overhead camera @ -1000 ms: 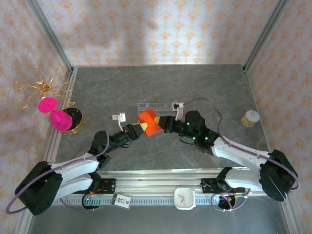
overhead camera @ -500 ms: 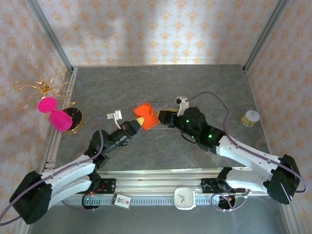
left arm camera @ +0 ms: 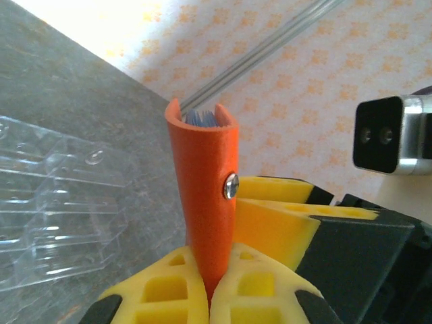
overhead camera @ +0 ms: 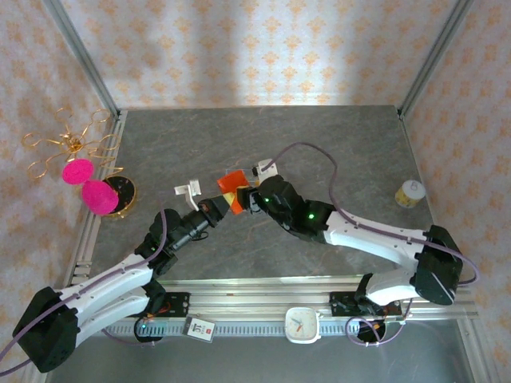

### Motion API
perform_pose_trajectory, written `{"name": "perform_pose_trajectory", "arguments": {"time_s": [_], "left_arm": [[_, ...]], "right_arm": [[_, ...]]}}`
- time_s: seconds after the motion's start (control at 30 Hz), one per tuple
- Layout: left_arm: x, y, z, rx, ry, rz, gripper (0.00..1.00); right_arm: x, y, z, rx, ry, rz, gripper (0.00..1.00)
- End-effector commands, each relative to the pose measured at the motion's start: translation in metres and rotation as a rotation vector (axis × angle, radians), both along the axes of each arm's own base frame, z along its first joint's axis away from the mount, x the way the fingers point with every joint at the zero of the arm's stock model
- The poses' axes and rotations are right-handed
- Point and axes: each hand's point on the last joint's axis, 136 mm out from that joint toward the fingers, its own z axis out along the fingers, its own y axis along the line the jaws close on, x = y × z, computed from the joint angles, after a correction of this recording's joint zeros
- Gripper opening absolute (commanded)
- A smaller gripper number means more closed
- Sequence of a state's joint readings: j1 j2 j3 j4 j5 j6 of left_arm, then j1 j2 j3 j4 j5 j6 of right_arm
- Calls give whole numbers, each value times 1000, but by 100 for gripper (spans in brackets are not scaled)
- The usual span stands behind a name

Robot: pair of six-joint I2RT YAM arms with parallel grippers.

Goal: Take the credit cards out of the card holder

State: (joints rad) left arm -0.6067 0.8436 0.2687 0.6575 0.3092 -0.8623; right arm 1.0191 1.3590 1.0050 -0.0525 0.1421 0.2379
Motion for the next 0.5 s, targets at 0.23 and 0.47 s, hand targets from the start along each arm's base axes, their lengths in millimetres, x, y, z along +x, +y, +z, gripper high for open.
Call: {"name": "perform_pose_trajectory", "arguments": {"time_s": [0.23,0.47], "left_arm": [[-11,-4,45,-65,-104,-45,0],[-14,0,40,-45,-90,-37,0]], "right_arm": [[21,-22,-24,-153,-2,-141,0],[30,-50,-35,-89,41,-188,0]]}}
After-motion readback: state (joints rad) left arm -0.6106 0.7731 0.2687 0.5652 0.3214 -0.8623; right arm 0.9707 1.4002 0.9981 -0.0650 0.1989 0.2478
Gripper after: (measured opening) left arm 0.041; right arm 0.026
